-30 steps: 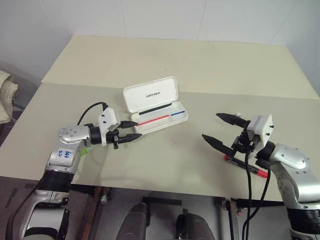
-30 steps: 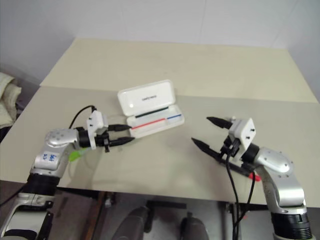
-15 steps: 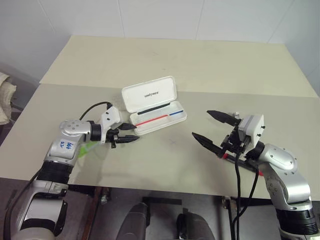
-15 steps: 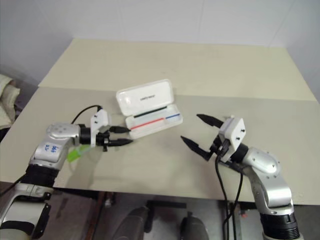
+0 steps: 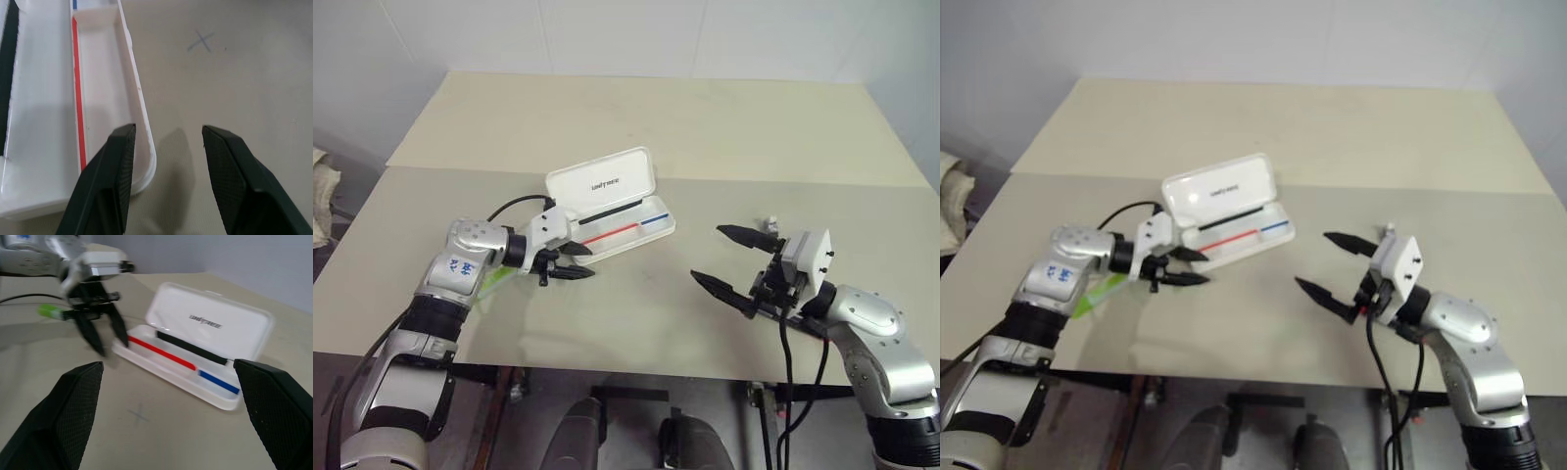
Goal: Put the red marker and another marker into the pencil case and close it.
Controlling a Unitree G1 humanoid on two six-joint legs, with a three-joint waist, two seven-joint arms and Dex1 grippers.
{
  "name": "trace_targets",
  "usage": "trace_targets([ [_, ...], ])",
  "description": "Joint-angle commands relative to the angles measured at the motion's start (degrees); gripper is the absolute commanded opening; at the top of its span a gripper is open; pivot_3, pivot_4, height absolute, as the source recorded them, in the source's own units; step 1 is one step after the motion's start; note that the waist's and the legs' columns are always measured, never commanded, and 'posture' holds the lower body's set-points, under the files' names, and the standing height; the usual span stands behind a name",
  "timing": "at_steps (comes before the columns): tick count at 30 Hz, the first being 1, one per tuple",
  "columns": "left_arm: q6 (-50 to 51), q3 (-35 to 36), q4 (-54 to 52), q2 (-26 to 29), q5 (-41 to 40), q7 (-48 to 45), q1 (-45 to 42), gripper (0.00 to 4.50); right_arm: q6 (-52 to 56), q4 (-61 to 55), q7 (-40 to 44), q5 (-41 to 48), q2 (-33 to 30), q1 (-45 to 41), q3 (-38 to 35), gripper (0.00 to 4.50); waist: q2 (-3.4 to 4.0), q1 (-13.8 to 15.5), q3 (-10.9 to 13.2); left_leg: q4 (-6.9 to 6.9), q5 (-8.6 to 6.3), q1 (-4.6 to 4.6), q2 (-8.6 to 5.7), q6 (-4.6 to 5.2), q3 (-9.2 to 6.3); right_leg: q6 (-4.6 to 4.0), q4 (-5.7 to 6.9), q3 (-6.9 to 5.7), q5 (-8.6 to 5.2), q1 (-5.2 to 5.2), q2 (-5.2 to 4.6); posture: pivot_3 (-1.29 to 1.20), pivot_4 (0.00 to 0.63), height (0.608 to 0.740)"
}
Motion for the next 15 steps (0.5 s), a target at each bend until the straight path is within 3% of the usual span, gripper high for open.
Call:
trace_targets([
  [1, 1.8, -1.3, 1.0, -0.4, 1.9, 0.0, -1.6, 2.18, 2.2, -2.7, 4.3, 2.5, -3.8, 1.1, -0.8, 4.50, -0.01, 0.1, 0.0, 0.05, -0.01, -0.01, 0.03, 0.02, 0.00, -0.01, 0.00, 0.00, 0.01, 0.00, 0.00, 0.00, 0.150, 0.740],
  [11, 5.3, -3.1, -1.2, -1.5, 3.6, -0.3, -2.1, 2.18, 2.6, 1.8, 7.7, 2.8, -6.4, -2.2, -2.5, 4.50, -0.06, -0.8, 0.0, 0.42, -0.13, -0.06, 0.19, 0.09, 0.08, -0.04, 0.06, 0.03, 0.03, 0.01, 0.07, 0.00, 0.150, 0.740],
  [14, 5.7, -3.4, -2.3, -1.3, 4.1, -0.2, -1.6, 1.67, 2.6, 3.4, 7.8, 3.1, -6.6, -3.7, -3.5, 4.50, -0.06, -0.8, 0.0, 0.55, -0.18, -0.07, 0.20, 0.15, 0.05, -0.04, 0.09, 0.04, 0.05, 0.03, 0.06, 0.00, 0.150, 0.740],
  [15, 5.8, -3.5, -2.6, -1.3, 4.4, -0.1, -1.5, 1.28, 2.7, 3.9, 7.7, 3.5, -6.5, -4.2, -3.9, 4.50, -0.06, -0.8, 0.0, 0.60, -0.22, -0.08, 0.20, 0.18, 0.05, -0.02, 0.09, 0.07, 0.06, 0.03, 0.05, 0.00, 0.150, 0.740],
])
